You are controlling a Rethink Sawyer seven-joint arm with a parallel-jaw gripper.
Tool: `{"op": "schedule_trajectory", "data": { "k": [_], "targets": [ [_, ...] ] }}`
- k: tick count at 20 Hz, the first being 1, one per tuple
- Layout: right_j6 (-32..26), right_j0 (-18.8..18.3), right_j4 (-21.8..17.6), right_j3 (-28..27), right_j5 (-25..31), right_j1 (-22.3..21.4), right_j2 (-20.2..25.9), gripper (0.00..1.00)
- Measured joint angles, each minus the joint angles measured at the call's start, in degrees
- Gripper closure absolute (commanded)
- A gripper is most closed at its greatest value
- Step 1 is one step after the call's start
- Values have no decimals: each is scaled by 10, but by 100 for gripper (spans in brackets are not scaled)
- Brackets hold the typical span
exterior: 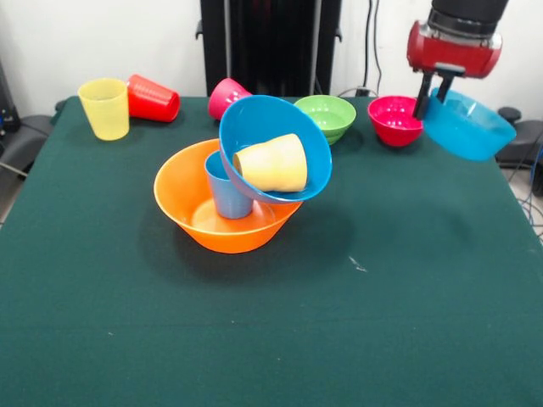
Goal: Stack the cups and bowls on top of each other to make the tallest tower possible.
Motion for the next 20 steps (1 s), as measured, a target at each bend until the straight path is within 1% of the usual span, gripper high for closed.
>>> {"op": "schedule_trajectory", "data": {
  "k": [3,11,15,20],
  "targets": [
    [0,-8,0,1,1,-24,0,100],
    [0,-14,-2,8,9,-63,1,100],
    [0,-26,-16,20,16,-85,5,100],
    [0,-44,-26,31,17,-101,14,100]
  ]
}}
